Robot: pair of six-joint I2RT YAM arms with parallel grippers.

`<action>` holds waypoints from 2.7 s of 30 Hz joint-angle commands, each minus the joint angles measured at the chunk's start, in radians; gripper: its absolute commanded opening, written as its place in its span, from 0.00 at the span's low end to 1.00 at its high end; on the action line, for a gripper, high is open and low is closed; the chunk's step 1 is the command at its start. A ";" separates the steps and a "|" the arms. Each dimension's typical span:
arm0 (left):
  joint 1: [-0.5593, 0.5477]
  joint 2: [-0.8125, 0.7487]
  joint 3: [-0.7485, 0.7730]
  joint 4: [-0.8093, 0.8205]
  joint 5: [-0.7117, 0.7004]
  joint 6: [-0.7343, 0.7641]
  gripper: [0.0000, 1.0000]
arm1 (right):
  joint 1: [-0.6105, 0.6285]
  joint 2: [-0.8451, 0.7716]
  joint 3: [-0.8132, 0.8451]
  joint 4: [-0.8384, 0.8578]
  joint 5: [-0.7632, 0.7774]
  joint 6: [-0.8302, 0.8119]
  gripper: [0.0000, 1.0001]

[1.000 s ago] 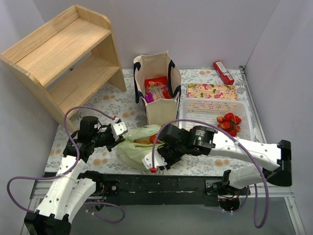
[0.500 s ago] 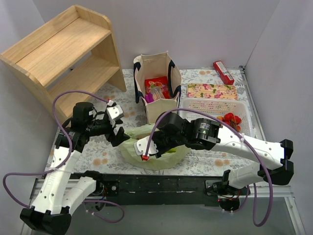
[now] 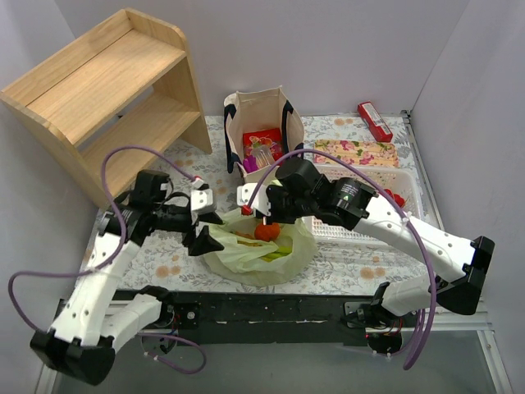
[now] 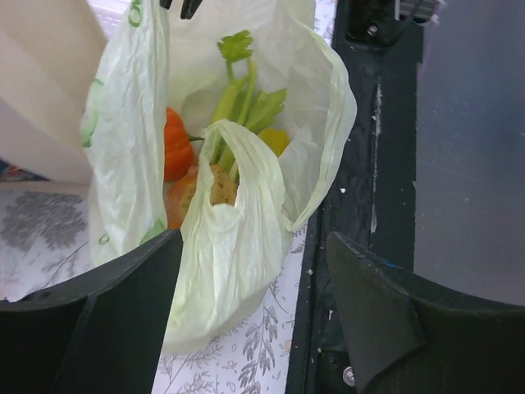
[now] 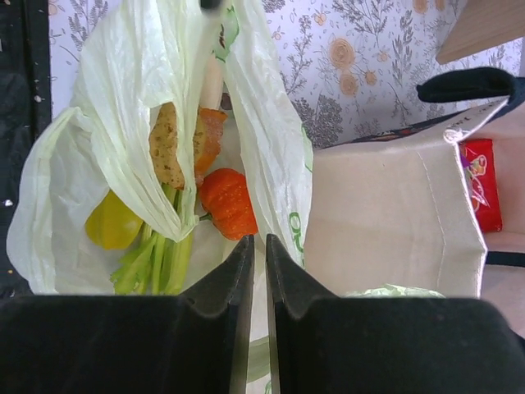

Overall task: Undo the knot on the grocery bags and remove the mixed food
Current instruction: Pick up the fake bread from the takeout bag.

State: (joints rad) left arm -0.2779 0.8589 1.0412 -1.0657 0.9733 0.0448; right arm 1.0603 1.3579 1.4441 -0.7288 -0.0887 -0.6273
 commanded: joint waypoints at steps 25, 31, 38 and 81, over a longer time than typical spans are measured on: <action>-0.374 0.080 -0.150 0.337 -0.507 0.027 0.26 | -0.083 -0.068 -0.103 0.045 -0.147 0.153 0.15; -0.374 -0.039 -0.073 0.233 -0.279 0.072 0.00 | -0.054 -0.017 -0.068 0.055 -0.221 0.136 0.14; -0.374 -0.262 -0.161 -0.025 -0.289 0.503 0.00 | 0.024 0.084 -0.114 0.144 -0.168 0.179 0.09; -0.374 -0.667 -0.394 -0.106 -0.203 0.675 0.00 | 0.059 0.285 -0.355 0.562 -0.068 0.383 0.83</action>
State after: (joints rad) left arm -0.6502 0.1898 0.6609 -1.1728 0.7624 0.7326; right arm 1.1297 1.6199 1.0836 -0.2180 -0.1642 -0.2718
